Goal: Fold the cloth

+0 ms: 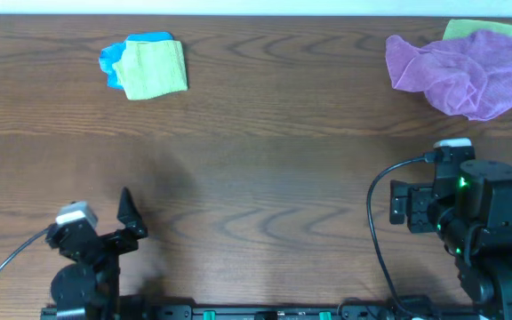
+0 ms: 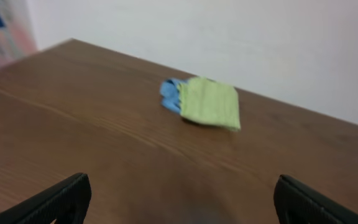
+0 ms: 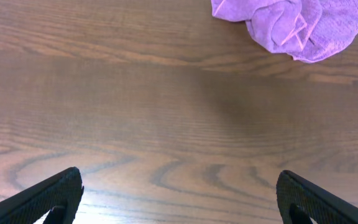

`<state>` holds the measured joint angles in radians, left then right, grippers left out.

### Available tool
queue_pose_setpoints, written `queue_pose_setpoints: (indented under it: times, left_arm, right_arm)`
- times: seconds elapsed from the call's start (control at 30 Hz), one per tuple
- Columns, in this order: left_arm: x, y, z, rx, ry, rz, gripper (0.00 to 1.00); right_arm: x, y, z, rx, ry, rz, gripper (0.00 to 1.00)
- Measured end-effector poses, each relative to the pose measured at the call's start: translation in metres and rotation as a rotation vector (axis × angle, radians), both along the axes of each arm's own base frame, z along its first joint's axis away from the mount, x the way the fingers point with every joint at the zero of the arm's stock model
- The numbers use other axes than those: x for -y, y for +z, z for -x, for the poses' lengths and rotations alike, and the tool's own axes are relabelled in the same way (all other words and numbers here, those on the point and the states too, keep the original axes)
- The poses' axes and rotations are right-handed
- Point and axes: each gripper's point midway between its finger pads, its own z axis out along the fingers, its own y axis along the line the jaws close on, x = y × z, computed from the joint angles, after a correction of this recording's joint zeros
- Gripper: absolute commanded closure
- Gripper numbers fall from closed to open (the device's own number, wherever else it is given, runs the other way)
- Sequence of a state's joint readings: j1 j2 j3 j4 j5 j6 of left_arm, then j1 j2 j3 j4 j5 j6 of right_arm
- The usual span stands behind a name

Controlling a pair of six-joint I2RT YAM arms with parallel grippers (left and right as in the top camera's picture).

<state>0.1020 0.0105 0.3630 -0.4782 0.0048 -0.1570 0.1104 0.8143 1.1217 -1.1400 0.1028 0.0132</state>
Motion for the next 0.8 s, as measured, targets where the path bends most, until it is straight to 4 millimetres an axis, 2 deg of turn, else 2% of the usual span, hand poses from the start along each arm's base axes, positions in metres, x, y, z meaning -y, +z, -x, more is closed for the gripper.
queue_pose_setpoints:
  times: [0.3,0.63,0.8]
  left_arm:
    - [0.015,-0.044,-0.010,-0.083,-0.090,0.033,0.05]
    - [0.018,-0.081,-0.017,-0.137,-0.110,0.052,0.05]
    - [0.020,-0.079,-0.021,-0.113,-0.116,0.064,0.05]
  right_arm:
    - [0.000,0.000,0.000,0.000,0.000,0.000,0.01]
    - [0.000,0.000,0.000,0.000,-0.001,0.000,0.01]
    - [0.000,0.000,0.000,0.000,0.000,0.000,0.01]
